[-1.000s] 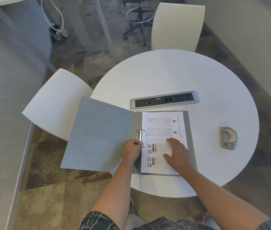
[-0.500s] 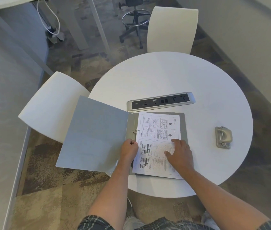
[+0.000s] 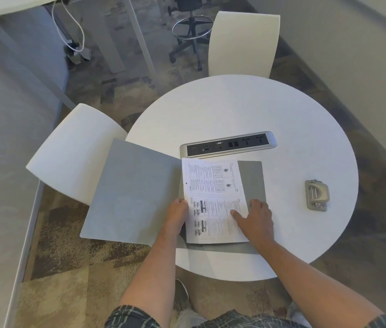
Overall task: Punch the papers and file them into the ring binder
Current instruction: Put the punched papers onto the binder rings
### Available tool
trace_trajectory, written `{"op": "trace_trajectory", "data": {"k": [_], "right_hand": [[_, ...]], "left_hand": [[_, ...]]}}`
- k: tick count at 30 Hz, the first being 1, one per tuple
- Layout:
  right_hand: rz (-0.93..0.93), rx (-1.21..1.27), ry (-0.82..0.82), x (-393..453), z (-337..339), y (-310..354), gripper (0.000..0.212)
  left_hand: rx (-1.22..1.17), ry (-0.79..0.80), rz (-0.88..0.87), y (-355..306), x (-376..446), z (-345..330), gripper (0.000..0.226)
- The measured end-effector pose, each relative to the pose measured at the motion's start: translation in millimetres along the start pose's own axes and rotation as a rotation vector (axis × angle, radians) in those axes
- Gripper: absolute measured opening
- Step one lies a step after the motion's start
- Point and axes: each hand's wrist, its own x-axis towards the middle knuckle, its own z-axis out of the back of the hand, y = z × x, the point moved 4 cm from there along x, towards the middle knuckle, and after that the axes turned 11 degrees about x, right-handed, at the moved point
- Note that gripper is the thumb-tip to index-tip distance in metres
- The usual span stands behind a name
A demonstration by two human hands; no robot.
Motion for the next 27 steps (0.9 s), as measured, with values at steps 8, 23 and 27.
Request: {"op": "trace_trajectory", "data": {"k": [8,23,27], "right_hand": [[-0.095,0.146,0.056,1.2,-1.6,2.9,0.073],[0.343,-0.096,0.336,-27.8,-36.3,60.6,0.066],[0.338,-0.189,0.412,-29.2,-43.1,58.2,0.067]], "left_hand": [[-0.025,0.192,-0.064,2.1,-5.3,0.8,0.025],[0.259,-0.045,-0.129,9.2,-2.3,-34.4,0.013],[0.32,-0.16,-0.199,-1.0,-20.2,-28.9,0.009]]}}
